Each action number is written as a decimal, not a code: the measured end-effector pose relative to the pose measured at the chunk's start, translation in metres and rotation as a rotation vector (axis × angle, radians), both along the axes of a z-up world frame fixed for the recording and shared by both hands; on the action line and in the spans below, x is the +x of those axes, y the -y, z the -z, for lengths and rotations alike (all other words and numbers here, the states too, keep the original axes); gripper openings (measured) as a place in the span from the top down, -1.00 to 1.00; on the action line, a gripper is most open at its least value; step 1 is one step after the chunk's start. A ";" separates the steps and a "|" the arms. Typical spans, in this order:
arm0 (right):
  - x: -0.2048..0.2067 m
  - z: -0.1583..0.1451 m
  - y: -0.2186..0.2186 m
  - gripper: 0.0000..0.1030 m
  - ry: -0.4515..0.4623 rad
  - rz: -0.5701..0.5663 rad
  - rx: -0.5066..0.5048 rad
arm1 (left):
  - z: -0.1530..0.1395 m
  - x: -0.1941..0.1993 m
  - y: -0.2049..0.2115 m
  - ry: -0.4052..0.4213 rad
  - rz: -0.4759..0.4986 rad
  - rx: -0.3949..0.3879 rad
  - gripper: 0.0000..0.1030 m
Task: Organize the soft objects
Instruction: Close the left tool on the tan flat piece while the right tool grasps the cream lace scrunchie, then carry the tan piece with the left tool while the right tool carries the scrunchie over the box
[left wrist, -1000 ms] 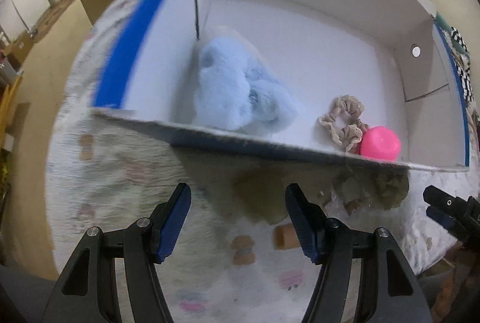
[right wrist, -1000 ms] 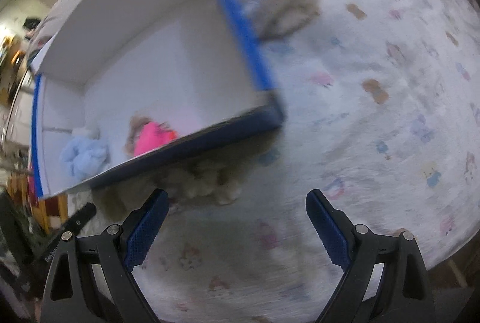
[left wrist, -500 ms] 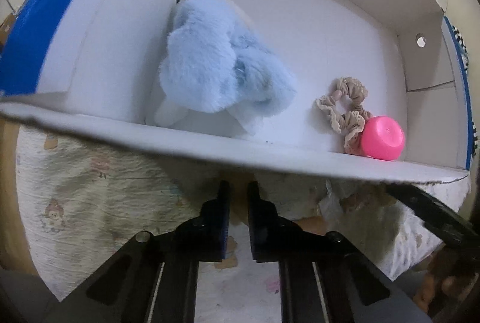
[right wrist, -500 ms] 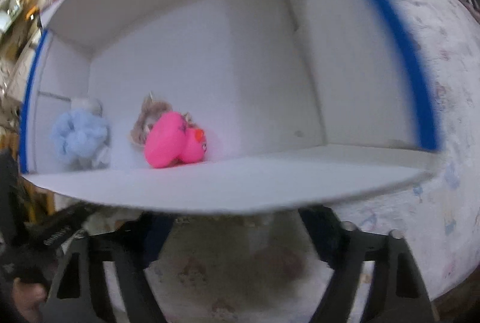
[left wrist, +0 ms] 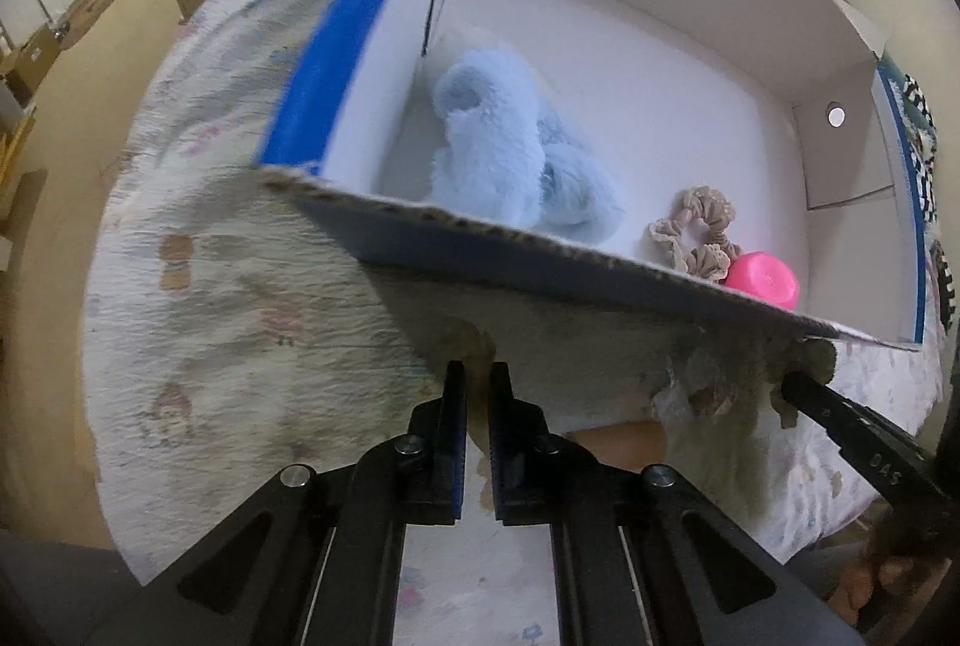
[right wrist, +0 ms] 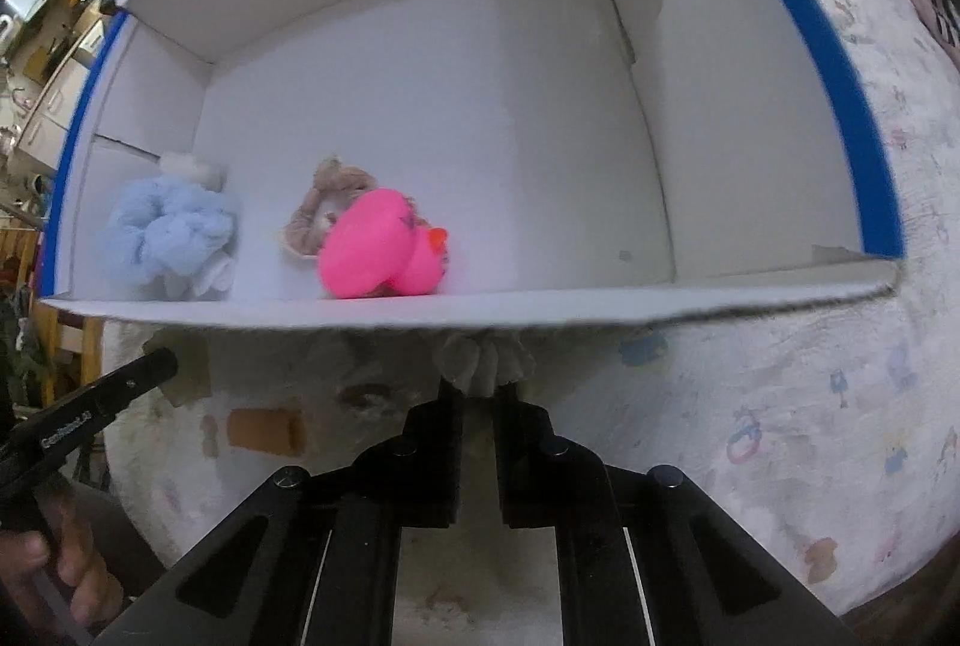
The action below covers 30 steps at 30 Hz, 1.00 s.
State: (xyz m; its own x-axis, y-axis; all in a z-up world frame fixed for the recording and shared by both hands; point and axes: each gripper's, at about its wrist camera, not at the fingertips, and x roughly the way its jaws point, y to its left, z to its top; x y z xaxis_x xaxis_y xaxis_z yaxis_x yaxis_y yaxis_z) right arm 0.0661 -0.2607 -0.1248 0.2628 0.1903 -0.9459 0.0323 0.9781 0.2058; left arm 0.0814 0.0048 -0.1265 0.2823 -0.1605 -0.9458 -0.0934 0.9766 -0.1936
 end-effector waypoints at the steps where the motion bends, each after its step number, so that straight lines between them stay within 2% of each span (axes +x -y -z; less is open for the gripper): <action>1: -0.003 -0.003 0.000 0.79 0.005 -0.002 0.007 | -0.003 -0.003 -0.002 0.011 0.002 0.011 0.88; 7: -0.024 -0.022 -0.018 0.79 0.042 -0.066 0.036 | -0.026 -0.017 -0.003 0.058 0.042 0.069 0.88; 13: -0.041 -0.044 -0.031 0.79 0.111 -0.154 0.014 | -0.042 -0.036 -0.014 0.095 0.019 0.059 0.88; 21: -0.049 -0.053 -0.041 0.79 0.165 -0.150 0.026 | -0.056 -0.056 -0.020 0.153 -0.030 0.088 0.88; 25: -0.053 -0.062 -0.044 0.79 0.217 -0.133 0.052 | -0.080 -0.066 -0.023 0.222 -0.043 0.086 0.88; 30: -0.063 -0.089 -0.036 0.79 0.314 -0.107 0.083 | -0.111 -0.083 -0.018 0.318 -0.028 0.112 0.88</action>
State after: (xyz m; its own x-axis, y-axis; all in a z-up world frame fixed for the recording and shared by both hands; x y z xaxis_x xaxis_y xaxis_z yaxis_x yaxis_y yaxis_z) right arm 0.0029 -0.2245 -0.0359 0.5135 0.3053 -0.8020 -0.1469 0.9520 0.2684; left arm -0.0016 0.0232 -0.0156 0.5687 -0.0486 -0.8211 -0.0723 0.9914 -0.1088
